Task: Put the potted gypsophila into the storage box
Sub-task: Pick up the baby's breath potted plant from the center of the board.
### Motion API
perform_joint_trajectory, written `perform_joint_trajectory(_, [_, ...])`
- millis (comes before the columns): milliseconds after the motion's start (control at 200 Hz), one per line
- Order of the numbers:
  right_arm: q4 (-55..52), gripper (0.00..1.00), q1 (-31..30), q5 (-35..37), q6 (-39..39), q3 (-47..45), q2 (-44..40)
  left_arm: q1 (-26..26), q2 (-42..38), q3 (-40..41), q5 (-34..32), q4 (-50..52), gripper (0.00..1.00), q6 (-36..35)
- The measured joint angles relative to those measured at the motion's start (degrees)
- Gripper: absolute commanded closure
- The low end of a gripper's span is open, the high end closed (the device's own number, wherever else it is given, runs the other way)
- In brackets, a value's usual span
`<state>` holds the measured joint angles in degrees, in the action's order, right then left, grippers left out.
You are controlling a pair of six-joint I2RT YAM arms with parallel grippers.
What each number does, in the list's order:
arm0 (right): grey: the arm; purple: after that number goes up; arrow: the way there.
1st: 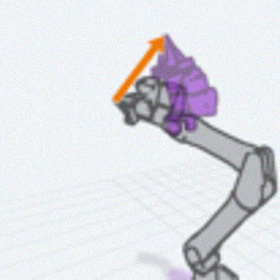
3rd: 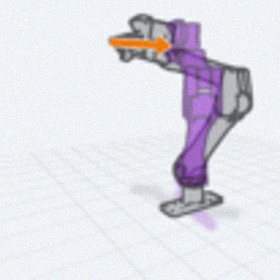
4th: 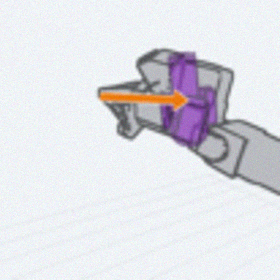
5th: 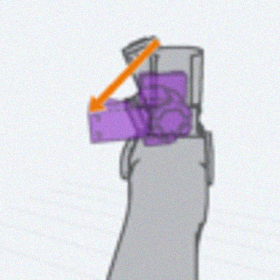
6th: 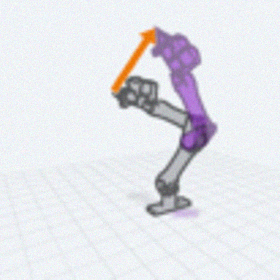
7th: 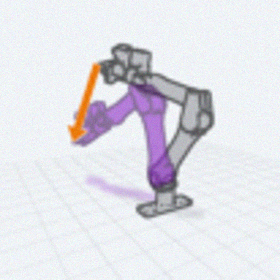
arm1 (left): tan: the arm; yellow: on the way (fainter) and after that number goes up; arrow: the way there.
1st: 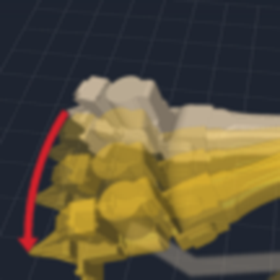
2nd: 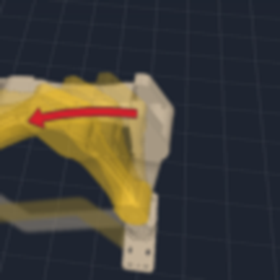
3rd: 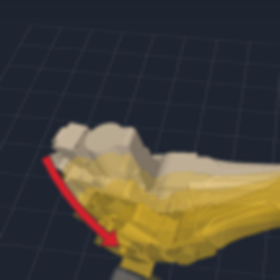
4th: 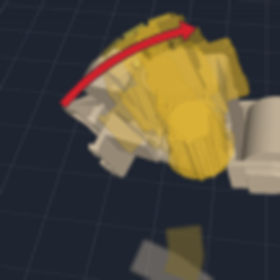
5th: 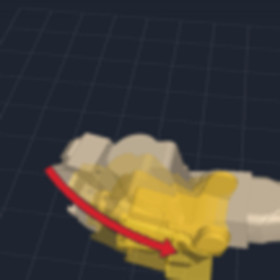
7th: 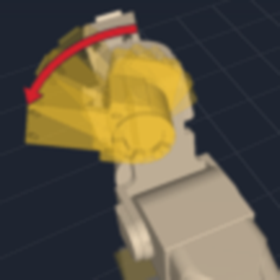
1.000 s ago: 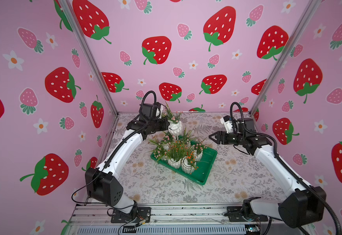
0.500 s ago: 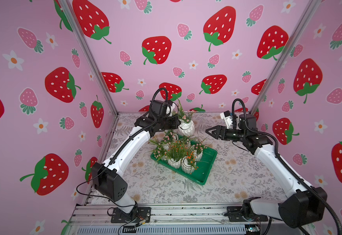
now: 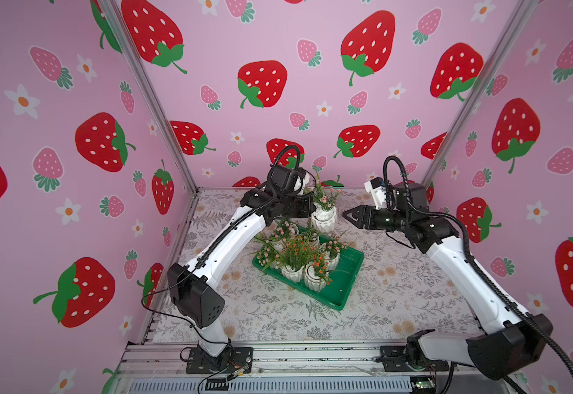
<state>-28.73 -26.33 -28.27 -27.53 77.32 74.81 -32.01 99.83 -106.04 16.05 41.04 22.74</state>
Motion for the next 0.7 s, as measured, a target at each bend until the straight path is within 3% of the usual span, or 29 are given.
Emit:
perform_joint_trajectory(305, [-7.8,0.55,-8.3,17.3,6.3,8.4,2.1,-1.4,1.7,-3.0,-2.4,2.9,1.0,-0.3])
perform_joint_trajectory(700, [-10.8,0.55,-11.5,24.0,9.0,14.2,9.5,-3.4,3.0,-5.2,-3.2,3.2,1.0,-0.5])
